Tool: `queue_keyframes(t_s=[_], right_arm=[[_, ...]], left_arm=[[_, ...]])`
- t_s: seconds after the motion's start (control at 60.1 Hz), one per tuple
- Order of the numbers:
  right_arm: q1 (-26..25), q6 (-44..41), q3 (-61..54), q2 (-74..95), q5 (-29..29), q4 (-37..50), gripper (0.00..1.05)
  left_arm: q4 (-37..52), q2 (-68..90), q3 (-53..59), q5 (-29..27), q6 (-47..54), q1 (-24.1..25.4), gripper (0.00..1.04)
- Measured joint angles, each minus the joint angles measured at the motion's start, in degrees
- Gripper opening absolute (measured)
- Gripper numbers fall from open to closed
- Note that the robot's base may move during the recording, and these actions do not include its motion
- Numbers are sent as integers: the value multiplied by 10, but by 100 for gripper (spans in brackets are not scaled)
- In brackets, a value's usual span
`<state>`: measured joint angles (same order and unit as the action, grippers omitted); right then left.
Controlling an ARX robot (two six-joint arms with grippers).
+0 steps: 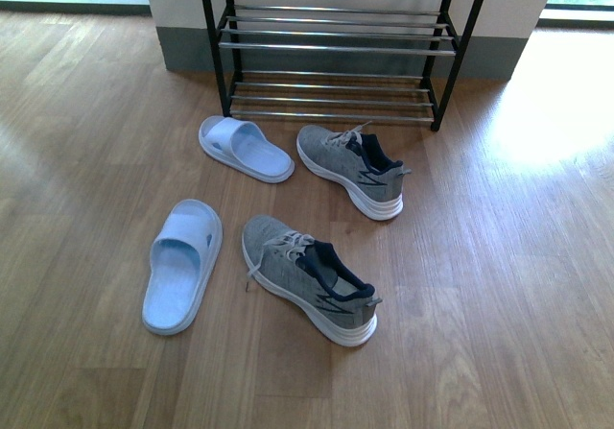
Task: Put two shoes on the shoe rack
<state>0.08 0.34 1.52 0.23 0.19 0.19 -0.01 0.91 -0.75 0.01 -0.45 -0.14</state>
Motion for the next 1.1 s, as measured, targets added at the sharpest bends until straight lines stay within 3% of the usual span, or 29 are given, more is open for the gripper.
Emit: queue_keyframes(t_s=[1.099], right_arm=[[0, 0, 0, 0, 0, 0, 95]], left_arm=[[0, 0, 0, 0, 0, 0, 95]])
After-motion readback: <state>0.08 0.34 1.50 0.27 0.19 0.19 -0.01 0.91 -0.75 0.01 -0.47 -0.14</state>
